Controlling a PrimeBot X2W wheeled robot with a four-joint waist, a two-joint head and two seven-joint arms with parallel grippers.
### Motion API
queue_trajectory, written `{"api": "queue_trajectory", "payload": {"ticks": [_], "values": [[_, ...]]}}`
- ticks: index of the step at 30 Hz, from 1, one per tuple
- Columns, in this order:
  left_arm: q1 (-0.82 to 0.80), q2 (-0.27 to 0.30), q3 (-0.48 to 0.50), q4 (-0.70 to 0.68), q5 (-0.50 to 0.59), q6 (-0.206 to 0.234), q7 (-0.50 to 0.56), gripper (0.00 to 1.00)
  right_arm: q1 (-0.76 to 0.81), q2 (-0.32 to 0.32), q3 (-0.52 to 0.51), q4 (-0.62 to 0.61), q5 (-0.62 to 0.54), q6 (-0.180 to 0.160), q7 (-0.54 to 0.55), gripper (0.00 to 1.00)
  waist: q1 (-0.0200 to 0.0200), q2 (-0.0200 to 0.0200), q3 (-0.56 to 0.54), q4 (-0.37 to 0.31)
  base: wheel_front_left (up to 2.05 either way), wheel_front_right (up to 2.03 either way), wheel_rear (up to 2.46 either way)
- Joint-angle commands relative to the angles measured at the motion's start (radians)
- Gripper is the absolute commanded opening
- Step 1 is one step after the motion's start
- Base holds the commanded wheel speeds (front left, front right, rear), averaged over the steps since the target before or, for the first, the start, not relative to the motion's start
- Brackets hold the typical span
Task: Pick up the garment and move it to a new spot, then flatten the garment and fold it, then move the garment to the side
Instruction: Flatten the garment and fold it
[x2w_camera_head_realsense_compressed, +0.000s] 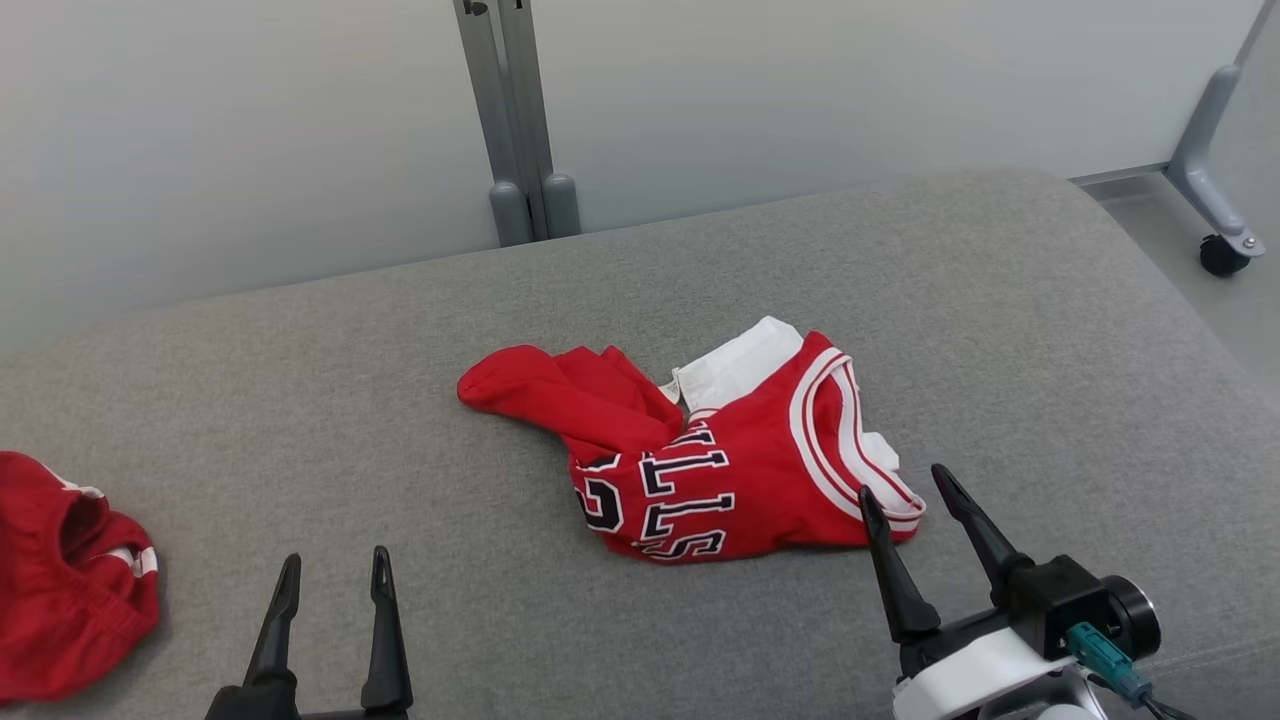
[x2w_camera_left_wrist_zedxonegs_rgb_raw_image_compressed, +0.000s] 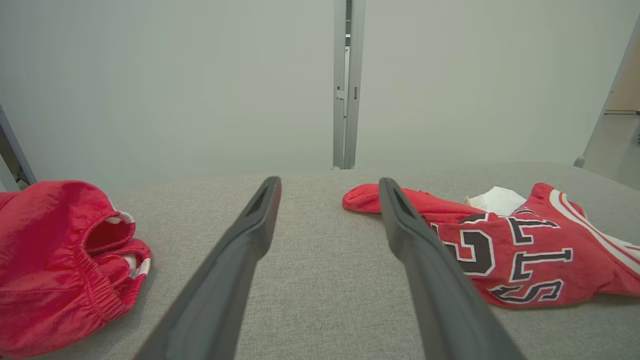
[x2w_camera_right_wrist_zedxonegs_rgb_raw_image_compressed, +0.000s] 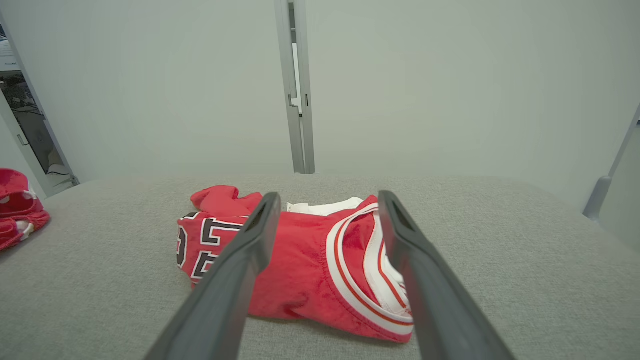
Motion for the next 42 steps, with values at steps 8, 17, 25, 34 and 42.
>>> {"api": "queue_trajectory", "payload": {"ticks": [8, 17, 25, 34, 42], "values": [[0.009, 0.000, -0.011, 0.004, -0.005, 0.007, 0.000, 1.00, -0.001, 0.004, 0.006, 0.005, -0.006, -0.001, -0.003, 1.00, 0.0000, 0.0000, 0.000, 0.019, 0.00, 0.00, 0.00], [0.009, 0.000, -0.023, 0.013, -0.004, 0.009, 0.000, 1.00, -0.001, -0.002, 0.008, 0.010, -0.009, -0.001, -0.003, 1.00, 0.0000, 0.0000, -0.006, 0.021, 0.00, 0.00, 0.00], [0.003, 0.001, -0.026, 0.020, -0.006, 0.007, 0.000, 1.00, -0.005, -0.006, 0.012, 0.013, -0.008, -0.001, -0.003, 1.00, 0.0000, 0.0000, -0.008, 0.022, 0.00, 0.00, 0.00], [0.003, 0.000, -0.032, 0.025, -0.003, 0.007, 0.000, 1.00, -0.006, -0.010, 0.013, 0.016, -0.007, -0.001, -0.003, 1.00, 0.0000, 0.0000, -0.008, 0.023, 0.00, 0.00, 0.00], [-0.005, 0.000, -0.034, 0.026, 0.001, 0.006, 0.000, 1.00, -0.013, -0.005, 0.010, 0.018, -0.006, -0.001, -0.003, 1.00, 0.0000, 0.0000, -0.007, 0.022, 0.00, 0.00, 0.00]]}}
